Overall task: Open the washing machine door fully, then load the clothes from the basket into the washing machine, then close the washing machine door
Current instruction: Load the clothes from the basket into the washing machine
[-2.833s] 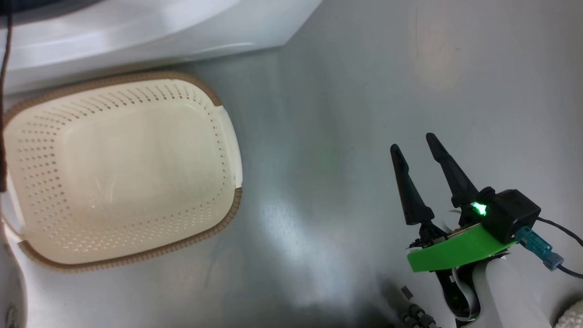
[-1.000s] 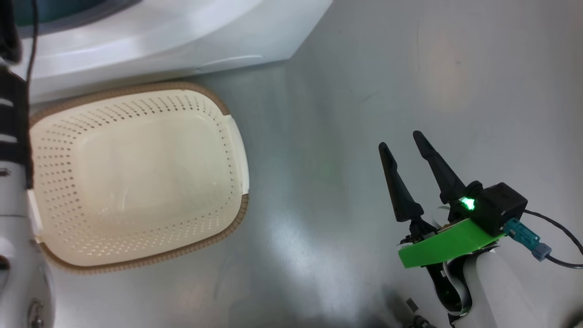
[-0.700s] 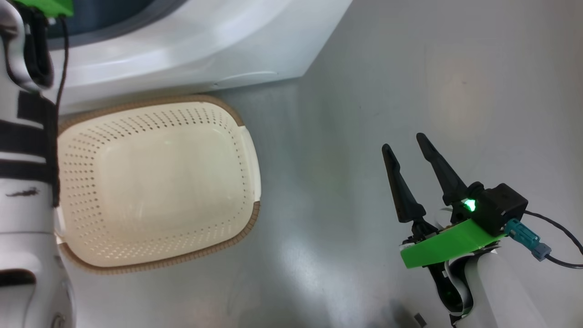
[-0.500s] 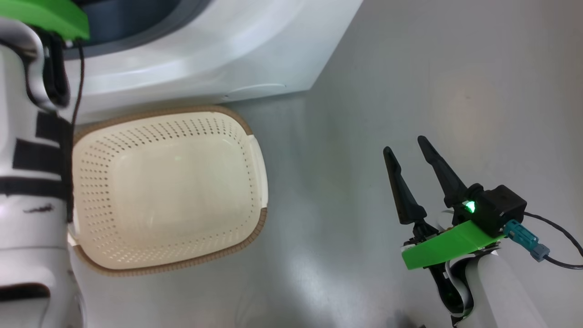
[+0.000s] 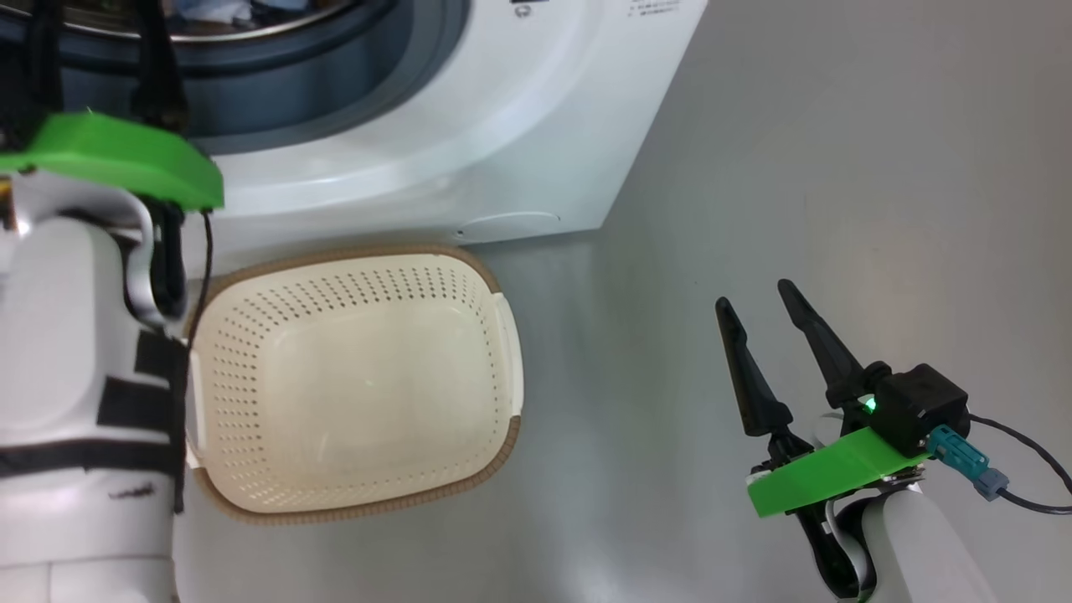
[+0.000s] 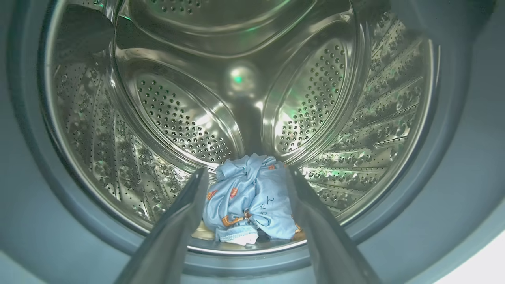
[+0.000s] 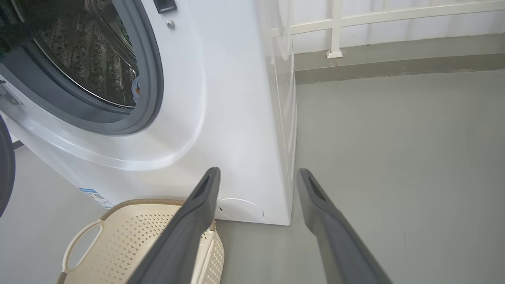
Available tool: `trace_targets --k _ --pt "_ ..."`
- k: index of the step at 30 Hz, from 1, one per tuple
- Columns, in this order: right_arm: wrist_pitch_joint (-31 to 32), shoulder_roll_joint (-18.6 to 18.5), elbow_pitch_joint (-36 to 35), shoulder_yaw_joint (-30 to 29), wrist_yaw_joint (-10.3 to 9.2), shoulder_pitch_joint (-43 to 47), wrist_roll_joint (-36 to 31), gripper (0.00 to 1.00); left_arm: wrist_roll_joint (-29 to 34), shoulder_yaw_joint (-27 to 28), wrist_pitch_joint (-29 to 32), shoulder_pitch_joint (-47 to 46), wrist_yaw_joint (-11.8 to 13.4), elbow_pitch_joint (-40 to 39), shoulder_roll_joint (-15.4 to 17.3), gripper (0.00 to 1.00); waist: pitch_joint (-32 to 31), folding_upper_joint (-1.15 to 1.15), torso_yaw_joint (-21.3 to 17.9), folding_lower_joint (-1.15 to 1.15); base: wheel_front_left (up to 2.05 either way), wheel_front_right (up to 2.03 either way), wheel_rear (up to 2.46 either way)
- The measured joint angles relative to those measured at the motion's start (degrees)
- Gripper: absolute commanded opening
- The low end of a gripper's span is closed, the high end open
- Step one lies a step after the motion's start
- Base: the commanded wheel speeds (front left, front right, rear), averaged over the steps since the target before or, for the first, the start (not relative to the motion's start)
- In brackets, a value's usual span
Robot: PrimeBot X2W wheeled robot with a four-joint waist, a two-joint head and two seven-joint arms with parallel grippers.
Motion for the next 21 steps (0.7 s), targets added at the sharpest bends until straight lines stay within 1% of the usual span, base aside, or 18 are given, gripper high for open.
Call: trace_targets --k 8,14,21 --pt "0.0 0.0 0.4 -0.6 0.0 1.7 -0.6 1.0 -0.1 0.6 0.0 7.7 0.0 -5.9 -1.2 1.0 -3.0 0.0 1.3 0.0 0.0 0.0 0.0" --pt "0.0 0.0 0.5 -1.5 0.0 3.0 -1.7 1.0 -0.6 0.7 0.0 13.3 0.0 -8.8 -2.5 1.0 -5.2 0.0 2.5 0.0 0.0 0.0 0.0" --pt "0.0 0.0 0.8 -2.3 0.0 4.7 -1.7 1.0 -0.9 0.7 0.0 20.9 -0.2 -13.2 -2.9 1.0 -8.4 0.0 3.4 0.0 0.0 0.0 0.0"
